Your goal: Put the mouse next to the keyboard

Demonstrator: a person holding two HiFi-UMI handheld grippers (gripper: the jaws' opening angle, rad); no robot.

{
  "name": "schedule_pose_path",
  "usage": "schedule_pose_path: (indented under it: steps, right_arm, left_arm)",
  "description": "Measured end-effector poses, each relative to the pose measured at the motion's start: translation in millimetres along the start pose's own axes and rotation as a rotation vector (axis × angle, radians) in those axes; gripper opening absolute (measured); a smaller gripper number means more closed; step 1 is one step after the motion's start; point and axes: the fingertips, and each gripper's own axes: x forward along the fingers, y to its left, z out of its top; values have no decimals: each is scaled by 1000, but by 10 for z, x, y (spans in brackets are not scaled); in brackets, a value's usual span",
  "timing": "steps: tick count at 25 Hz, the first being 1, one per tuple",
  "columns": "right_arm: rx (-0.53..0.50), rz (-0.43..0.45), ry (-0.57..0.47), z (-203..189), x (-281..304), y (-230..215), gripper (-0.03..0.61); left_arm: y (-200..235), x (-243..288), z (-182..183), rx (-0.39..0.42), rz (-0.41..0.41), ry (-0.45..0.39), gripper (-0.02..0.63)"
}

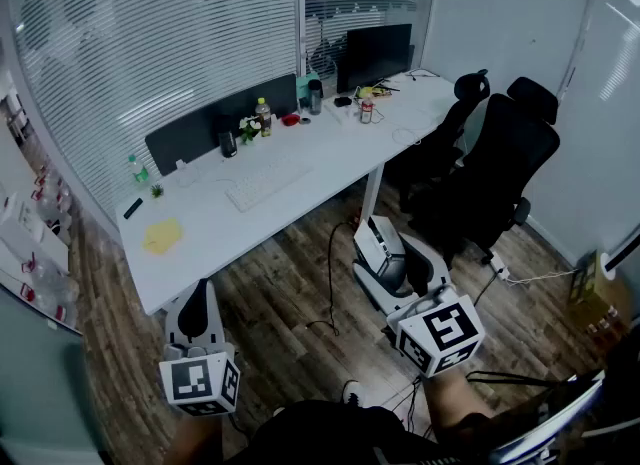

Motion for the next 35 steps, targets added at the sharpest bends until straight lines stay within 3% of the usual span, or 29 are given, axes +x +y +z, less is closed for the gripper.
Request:
schedule_pose_path:
  steps: [13, 18, 22, 35]
  right_arm:
    - [26, -2, -13, -28, -29, -116, 296]
    - [32, 19, -15, -58, -44, -238, 296]
    - [37, 33, -20, -46, -63, -377, 296]
    - [54, 61, -45, -162, -190, -1081, 296]
  left_arm:
    - [-146, 11, -32, 2, 1, 5, 29]
    - [-277, 97, -75, -36, -8, 20, 29]
    - [-434, 210, -73, -74, -25, 44, 29]
    - [-1058, 613, 0, -52, -11, 49, 29]
